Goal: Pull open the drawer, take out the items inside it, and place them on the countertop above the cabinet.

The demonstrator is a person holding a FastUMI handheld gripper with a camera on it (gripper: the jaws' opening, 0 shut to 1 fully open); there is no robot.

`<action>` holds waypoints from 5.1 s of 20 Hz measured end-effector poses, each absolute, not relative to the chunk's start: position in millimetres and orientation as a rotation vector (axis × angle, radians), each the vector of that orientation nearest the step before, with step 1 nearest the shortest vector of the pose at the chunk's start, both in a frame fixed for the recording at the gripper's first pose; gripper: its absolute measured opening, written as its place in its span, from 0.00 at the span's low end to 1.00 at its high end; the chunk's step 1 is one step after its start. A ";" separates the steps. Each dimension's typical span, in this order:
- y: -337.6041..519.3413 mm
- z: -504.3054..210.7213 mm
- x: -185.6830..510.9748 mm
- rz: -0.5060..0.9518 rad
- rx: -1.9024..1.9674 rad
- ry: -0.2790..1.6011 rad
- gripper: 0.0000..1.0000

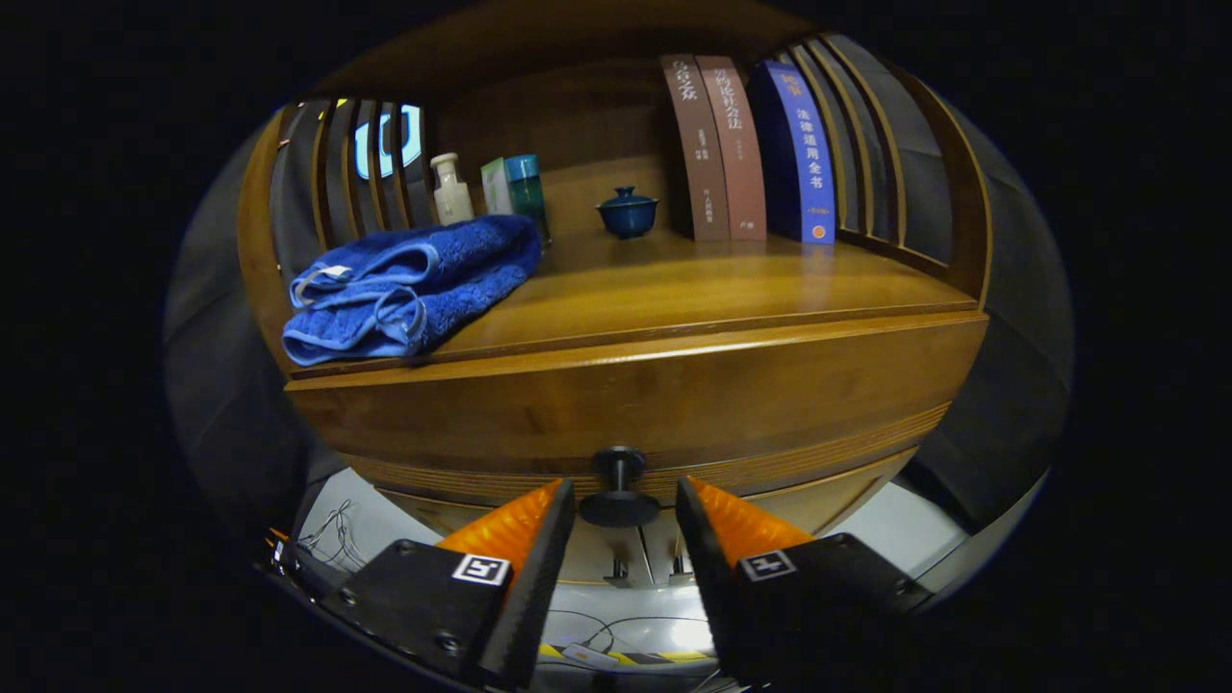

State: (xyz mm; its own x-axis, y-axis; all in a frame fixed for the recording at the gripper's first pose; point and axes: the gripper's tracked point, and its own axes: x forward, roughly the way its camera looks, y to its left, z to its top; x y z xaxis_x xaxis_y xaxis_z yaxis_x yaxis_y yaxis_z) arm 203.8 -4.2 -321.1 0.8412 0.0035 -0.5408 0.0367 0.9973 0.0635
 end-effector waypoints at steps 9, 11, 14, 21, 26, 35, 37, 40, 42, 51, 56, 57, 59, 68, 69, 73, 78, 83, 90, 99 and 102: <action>-7.1 -323.4 204.5 -0.036 0.062 0.579 0.30; -7.3 -323.6 200.3 -0.037 0.054 0.589 0.30; -5.4 -322.9 181.0 -0.035 0.046 0.592 0.31; -3.5 -322.8 116.4 -0.024 0.044 0.641 0.30; -3.2 -323.0 68.8 -0.018 0.070 0.671 0.30; -4.8 -331.8 8.1 -0.035 0.113 0.761 0.30; -4.8 -330.1 7.5 -0.036 0.116 0.765 0.31; -5.5 -329.1 2.1 -0.028 0.129 0.773 0.34; -7.9 -313.6 0.6 -0.027 0.143 0.723 0.43; 4.6 -185.0 57.0 0.058 0.124 0.462 0.99; 11.7 -181.0 129.7 0.091 0.047 0.512 0.98; 14.5 -188.9 139.8 0.100 0.037 0.548 0.98; 13.5 -201.7 159.3 0.105 0.038 0.618 0.98; -0.5 -280.6 201.7 0.001 0.077 0.896 0.94; -4.0 -288.6 202.5 -0.009 0.073 0.930 0.94; -5.0 -312.8 197.9 -0.017 0.094 1.011 0.87; -3.1 -319.9 199.2 -0.001 0.057 1.076 0.55; 0.4 -327.0 199.4 0.016 0.064 1.094 0.28; -6.8 -318.2 196.4 0.037 0.071 1.056 0.16; 3.2 -218.6 160.8 0.093 0.091 0.796 0.16; -1.9 -171.6 168.4 0.097 0.122 0.665 0.16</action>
State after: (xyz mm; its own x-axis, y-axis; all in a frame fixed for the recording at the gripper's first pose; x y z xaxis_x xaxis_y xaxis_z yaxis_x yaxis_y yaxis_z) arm 168.4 -1.9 -171.6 0.7831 0.1283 -0.6085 -0.0502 0.9883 0.1438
